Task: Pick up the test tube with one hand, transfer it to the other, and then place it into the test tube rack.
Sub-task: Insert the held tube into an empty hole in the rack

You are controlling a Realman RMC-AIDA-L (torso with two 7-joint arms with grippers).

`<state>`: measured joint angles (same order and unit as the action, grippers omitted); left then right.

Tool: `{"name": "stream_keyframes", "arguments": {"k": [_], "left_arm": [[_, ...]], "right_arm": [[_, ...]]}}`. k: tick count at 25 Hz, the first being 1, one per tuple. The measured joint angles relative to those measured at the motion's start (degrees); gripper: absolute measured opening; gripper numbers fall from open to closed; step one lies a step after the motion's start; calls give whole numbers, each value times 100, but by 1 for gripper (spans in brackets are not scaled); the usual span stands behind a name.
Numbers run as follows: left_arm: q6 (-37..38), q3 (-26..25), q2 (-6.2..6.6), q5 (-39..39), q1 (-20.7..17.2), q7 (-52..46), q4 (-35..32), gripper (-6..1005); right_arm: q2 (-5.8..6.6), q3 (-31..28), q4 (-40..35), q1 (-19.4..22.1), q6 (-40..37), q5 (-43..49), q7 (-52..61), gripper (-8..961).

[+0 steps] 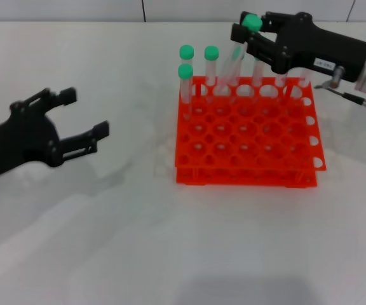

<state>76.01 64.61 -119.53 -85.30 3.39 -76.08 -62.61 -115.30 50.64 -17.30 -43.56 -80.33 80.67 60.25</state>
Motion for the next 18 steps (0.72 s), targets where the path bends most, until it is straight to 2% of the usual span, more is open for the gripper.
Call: {"name": "stream_keyframes", "arguments": {"k": [1, 3, 6, 13, 18], "left_arm": [[0, 0, 0, 0, 0, 0, 0, 888], [-33, -53, 0, 240, -93, 377, 516, 885], [-16, -205, 0, 307, -114, 552, 877, 883], [-42, -278, 0, 382, -215, 821, 1064, 883], [-47, -299, 10, 500, -141, 939, 1310, 883]], "right_arm": [[-8, 13, 1, -36, 48, -1, -16, 263], [-33, 86, 3, -117, 172, -4, -48, 263], [-75, 212, 47, -217, 398, -52, -173, 263], [-93, 314, 351, -487, 824, -65, -496, 262], [-92, 507, 425, -594, 1122, -68, -574, 262]]}}
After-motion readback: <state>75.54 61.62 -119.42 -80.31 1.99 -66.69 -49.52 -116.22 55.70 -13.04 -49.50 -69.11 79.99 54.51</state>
